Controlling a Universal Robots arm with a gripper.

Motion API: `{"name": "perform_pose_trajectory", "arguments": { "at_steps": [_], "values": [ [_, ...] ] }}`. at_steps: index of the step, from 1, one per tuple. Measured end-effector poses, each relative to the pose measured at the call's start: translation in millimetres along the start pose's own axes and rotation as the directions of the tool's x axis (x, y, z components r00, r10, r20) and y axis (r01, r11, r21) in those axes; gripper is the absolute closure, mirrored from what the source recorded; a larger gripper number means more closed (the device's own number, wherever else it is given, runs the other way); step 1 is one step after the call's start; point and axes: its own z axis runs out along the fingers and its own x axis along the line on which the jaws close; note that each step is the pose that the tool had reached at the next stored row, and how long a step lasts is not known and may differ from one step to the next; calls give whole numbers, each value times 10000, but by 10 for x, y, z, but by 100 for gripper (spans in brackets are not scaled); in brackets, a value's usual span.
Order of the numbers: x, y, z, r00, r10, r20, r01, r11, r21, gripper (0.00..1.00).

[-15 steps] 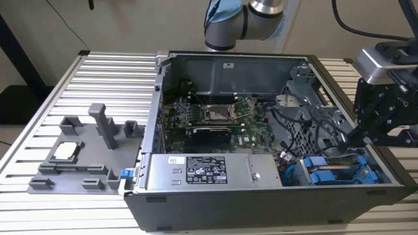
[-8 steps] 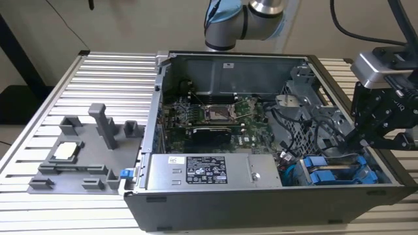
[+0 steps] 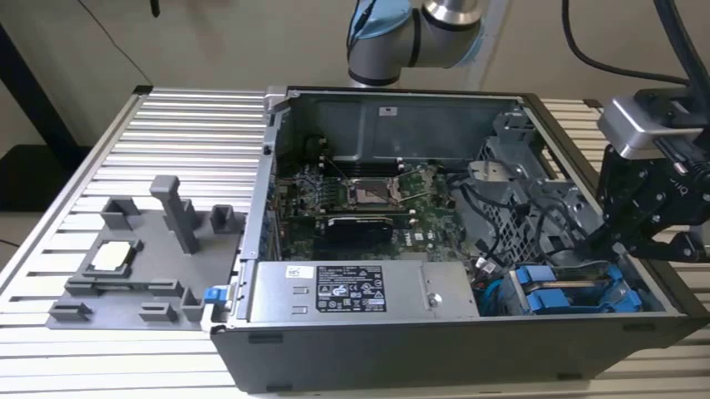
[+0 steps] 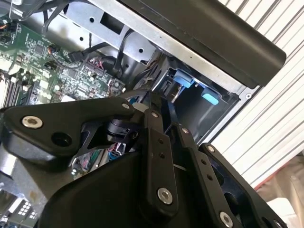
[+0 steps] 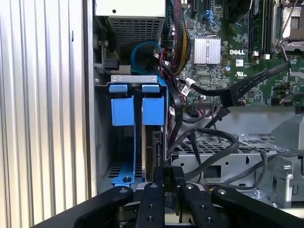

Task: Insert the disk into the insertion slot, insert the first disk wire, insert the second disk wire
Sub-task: 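Insert the first disk wire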

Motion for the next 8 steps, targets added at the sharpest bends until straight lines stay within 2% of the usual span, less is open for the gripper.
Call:
{"name": "perform_pose_trajectory", "arguments": {
  "at_steps": [8],
  "values": [
    [10, -5, 36, 10000, -86, -1, 86, 10000, -6, 81]
  ]
}}
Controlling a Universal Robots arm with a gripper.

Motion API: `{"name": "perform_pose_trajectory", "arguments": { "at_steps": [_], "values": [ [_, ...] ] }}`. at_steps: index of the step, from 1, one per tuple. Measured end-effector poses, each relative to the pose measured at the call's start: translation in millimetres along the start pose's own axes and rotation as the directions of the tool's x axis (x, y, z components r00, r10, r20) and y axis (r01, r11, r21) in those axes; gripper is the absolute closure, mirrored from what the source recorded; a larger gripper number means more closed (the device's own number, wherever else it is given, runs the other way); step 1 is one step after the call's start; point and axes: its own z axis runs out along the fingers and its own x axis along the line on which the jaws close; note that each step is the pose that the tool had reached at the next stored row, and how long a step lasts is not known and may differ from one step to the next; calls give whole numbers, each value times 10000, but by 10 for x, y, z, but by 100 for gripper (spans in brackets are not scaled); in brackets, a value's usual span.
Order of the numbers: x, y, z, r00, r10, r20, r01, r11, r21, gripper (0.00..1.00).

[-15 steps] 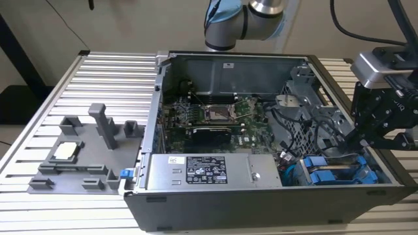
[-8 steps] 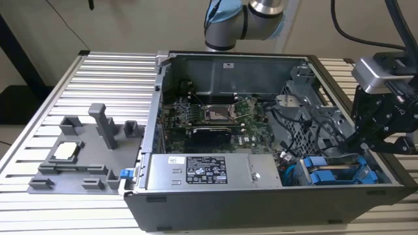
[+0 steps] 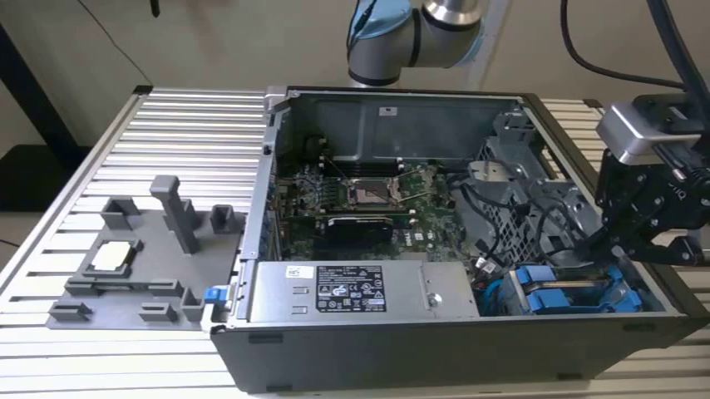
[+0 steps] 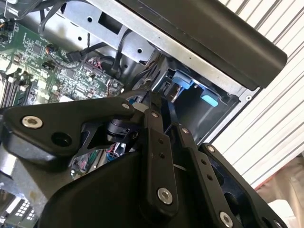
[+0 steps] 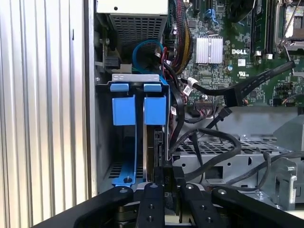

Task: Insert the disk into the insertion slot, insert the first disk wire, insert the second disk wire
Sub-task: 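Insert the first disk wire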

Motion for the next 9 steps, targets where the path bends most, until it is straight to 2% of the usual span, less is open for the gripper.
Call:
{"name": "perform_pose_trajectory", "arguments": {
  "at_steps": [9],
  "values": [
    [14, -1, 43, 9999, -139, -3, 139, 9999, -9, 81]
  ]
}}
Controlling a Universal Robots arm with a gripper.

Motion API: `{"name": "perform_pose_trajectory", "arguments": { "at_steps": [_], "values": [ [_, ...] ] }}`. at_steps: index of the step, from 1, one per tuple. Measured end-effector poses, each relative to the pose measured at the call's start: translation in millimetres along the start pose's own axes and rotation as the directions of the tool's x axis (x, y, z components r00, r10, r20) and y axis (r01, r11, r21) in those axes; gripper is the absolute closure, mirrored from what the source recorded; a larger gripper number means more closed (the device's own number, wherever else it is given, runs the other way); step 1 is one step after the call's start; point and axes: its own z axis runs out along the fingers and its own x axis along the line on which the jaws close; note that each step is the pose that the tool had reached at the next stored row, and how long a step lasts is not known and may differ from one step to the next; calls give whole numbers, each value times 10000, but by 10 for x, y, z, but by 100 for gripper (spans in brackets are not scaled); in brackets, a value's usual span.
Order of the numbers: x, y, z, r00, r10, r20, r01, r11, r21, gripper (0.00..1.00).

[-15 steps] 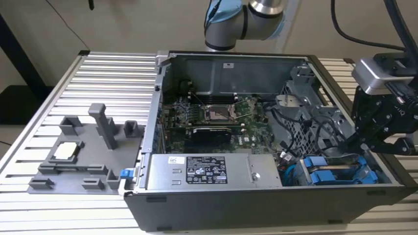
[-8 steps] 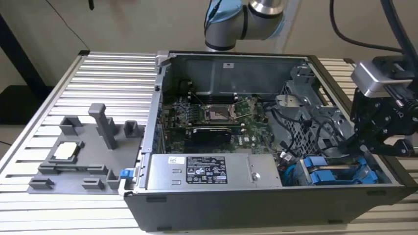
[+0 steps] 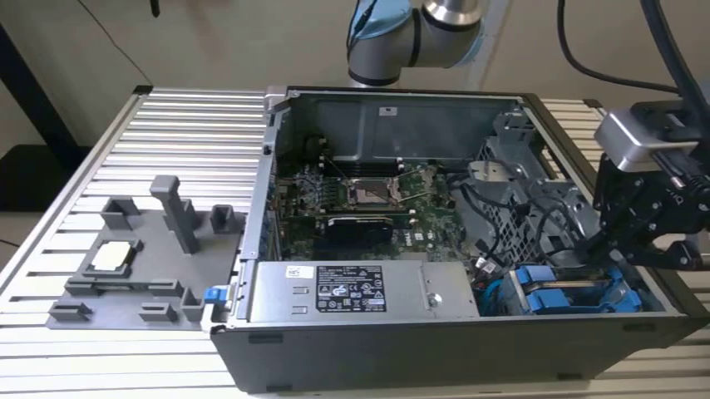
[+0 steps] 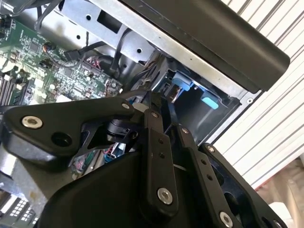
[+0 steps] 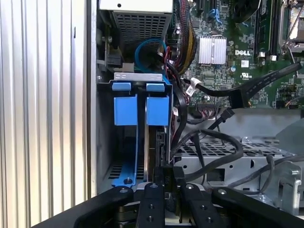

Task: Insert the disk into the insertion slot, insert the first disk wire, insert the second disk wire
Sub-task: 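Insert the first disk wire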

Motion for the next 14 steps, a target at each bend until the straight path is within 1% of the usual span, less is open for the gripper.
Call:
{"name": "perform_pose_trajectory", "arguments": {
  "at_steps": [14],
  "values": [
    [23, -10, 49, 10000, -1, -2, 1, 10000, 0, 81]
  ]
}}
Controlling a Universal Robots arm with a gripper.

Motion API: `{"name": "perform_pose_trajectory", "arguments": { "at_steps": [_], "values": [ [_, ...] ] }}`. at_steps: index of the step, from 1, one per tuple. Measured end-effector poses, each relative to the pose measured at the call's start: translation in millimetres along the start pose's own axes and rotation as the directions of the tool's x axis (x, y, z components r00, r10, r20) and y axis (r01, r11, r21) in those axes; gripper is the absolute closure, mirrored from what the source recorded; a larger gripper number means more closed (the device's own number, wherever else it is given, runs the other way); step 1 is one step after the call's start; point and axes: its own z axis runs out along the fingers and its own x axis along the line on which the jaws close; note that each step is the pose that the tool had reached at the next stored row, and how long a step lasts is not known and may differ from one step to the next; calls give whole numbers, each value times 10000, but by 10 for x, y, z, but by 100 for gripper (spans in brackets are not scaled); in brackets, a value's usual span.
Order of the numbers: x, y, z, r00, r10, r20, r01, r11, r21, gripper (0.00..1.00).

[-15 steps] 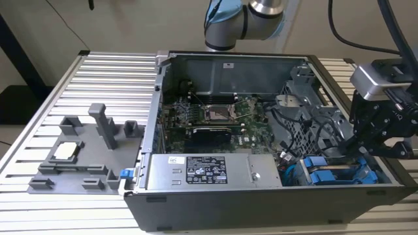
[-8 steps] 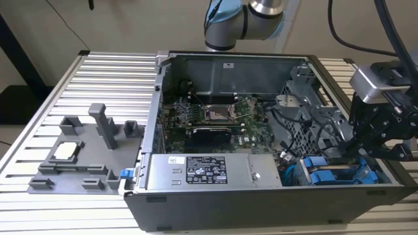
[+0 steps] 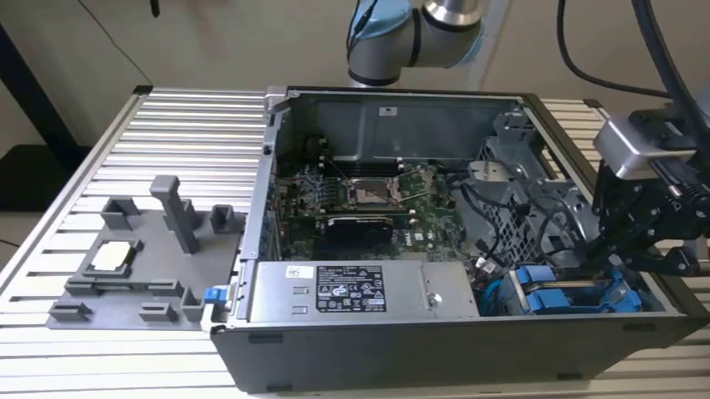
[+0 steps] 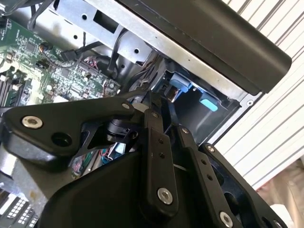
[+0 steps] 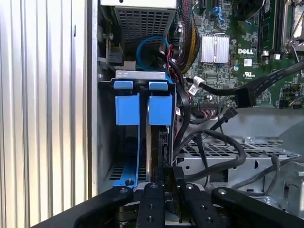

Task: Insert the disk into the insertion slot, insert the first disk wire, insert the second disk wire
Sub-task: 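Insert the first disk wire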

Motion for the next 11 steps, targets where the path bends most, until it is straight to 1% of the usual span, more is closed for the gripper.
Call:
{"name": "perform_pose_trajectory", "arguments": {
  "at_steps": [11],
  "values": [
    [6, -3, 42, 10000, -1, 0, 1, 10000, 1, 81]
  ]
}}
